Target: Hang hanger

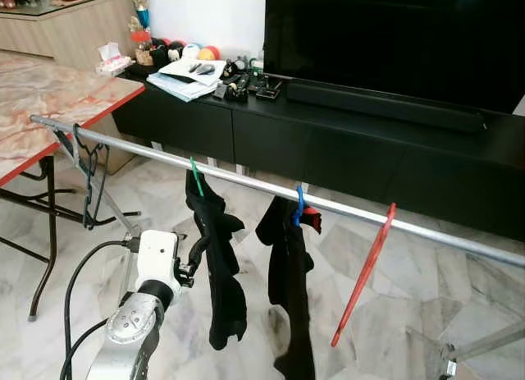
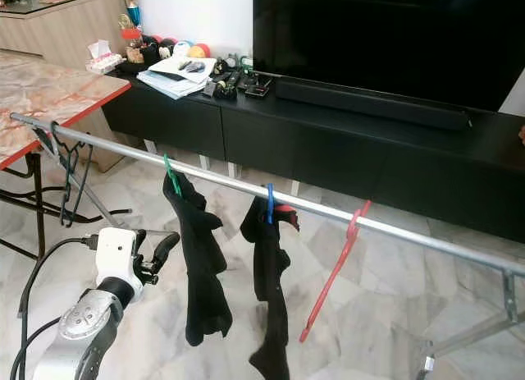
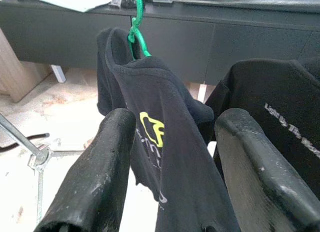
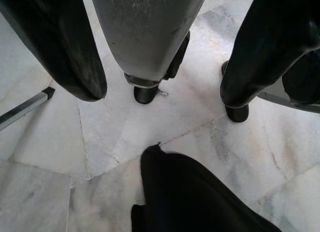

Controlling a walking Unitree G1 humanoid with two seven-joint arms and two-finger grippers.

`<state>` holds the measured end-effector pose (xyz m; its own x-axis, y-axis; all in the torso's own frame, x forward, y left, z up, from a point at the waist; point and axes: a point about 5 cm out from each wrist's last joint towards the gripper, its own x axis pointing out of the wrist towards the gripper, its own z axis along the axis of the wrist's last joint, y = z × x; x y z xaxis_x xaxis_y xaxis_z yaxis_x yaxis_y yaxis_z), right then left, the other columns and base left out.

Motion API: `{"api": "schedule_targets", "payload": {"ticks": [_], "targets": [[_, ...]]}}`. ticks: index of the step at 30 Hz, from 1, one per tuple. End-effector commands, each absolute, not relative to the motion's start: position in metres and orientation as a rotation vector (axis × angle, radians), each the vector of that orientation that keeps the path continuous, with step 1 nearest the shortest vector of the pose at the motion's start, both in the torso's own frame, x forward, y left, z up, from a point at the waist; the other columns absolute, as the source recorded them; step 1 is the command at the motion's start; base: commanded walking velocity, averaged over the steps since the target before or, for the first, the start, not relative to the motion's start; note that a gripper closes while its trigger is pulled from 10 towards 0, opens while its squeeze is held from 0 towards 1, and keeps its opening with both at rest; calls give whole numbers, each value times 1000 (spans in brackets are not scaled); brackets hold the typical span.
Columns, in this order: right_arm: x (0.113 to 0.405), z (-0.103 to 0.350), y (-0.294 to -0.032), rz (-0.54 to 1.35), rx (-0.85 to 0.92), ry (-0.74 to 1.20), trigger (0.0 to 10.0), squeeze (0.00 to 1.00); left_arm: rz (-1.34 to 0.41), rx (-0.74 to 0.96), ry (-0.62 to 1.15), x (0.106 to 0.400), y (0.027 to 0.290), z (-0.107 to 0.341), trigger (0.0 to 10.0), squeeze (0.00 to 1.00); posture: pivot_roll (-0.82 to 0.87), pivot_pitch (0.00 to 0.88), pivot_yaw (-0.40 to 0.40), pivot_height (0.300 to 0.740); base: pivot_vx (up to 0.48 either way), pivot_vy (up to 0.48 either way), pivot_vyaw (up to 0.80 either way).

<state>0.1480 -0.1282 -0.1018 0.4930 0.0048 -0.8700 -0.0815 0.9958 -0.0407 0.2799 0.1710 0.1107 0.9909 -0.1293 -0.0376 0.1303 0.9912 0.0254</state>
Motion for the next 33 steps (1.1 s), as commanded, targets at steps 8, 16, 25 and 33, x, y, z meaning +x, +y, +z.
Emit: {"api": "schedule_targets", "payload": {"ticks": [8,16,25,33], "targets": [[145,-103,-123,61,-62,1063,10000,0,-132,18,39,281,171,111,10000,0,-8,67,10,740,334,0,0],[145,-103,-123,61,-59,1062,10000,0,-128,24,18,282,171,119,10000,0,-5,72,8,740,137,0,0],[146,-102,-123,62,-58,1062,10000,0,-69,116,112,284,178,123,10000,0,-1,75,8,740,0,0,0],[147,-102,-122,64,-60,1060,10000,0,9,122,231,299,184,122,10000,0,-1,74,4,740,0,0,0]]}}
